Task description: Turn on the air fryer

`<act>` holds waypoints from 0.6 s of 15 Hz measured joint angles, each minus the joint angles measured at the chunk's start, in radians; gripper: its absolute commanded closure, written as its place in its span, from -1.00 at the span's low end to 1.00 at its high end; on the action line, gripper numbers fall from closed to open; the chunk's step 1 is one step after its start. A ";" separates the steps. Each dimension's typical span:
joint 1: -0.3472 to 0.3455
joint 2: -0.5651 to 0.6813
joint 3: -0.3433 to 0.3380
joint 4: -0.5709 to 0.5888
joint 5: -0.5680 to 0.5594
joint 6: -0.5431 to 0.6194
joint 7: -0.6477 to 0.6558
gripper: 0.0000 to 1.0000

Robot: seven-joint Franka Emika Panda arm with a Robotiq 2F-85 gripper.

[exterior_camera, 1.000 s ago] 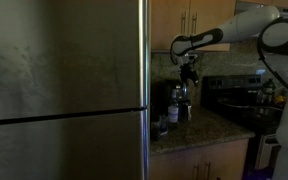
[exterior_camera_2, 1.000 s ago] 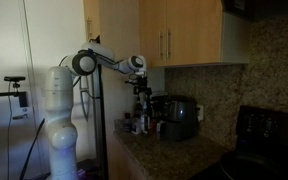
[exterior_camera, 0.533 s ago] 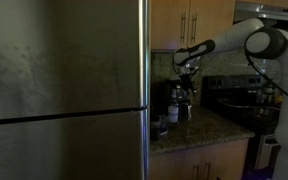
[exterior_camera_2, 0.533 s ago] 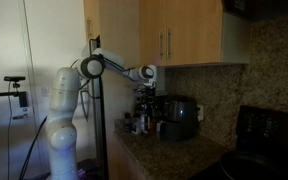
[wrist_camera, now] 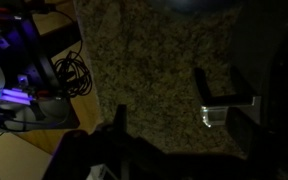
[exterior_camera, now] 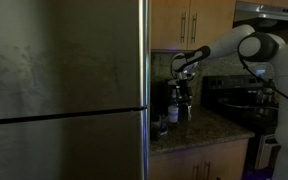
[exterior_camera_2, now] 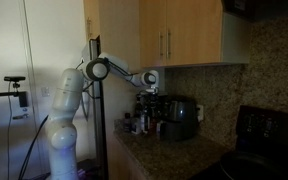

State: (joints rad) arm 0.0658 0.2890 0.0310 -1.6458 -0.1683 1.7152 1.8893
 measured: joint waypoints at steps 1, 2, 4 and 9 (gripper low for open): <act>-0.001 0.020 -0.007 0.000 0.018 0.041 0.000 -1.00; -0.002 0.037 -0.015 -0.001 0.041 0.085 0.000 -1.00; -0.007 0.065 -0.028 0.000 0.094 0.174 -0.001 -1.00; -0.013 0.059 -0.038 -0.019 0.156 0.237 -0.014 -1.00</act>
State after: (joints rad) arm 0.0530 0.3478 -0.0069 -1.6645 -0.0126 1.9519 1.8757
